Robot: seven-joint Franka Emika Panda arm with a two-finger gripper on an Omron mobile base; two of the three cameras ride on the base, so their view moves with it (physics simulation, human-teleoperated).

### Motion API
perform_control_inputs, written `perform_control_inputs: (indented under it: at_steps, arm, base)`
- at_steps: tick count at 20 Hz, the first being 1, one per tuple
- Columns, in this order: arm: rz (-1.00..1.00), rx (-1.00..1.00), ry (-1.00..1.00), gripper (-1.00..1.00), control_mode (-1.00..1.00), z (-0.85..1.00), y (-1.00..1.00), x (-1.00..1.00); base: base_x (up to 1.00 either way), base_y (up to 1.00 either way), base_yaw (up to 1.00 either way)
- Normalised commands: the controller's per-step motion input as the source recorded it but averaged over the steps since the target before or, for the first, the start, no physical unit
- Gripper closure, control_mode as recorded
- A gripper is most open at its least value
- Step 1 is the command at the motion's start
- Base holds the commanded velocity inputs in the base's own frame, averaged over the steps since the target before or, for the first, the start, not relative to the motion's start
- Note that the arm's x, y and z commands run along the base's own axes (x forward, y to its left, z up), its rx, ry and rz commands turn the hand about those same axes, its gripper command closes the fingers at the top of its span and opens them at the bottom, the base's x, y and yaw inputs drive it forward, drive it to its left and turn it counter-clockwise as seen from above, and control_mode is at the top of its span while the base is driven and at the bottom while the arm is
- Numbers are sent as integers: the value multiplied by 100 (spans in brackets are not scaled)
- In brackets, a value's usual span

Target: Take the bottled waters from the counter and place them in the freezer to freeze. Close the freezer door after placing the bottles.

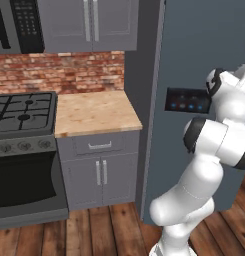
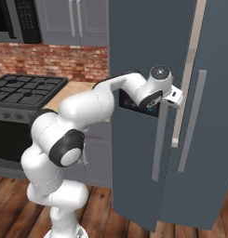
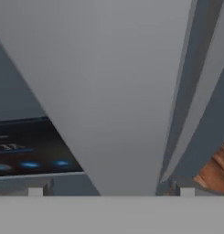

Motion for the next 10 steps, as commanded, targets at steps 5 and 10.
perform_control_inputs:
  at_steps: [5,10]
  arm:
    - [17,-4,-7,-100,-100,0,-22,24]
    - [8,-5,-7,-100,-100,0,-2,10]
  base:
    - [0,0,0]
    - [0,0,0]
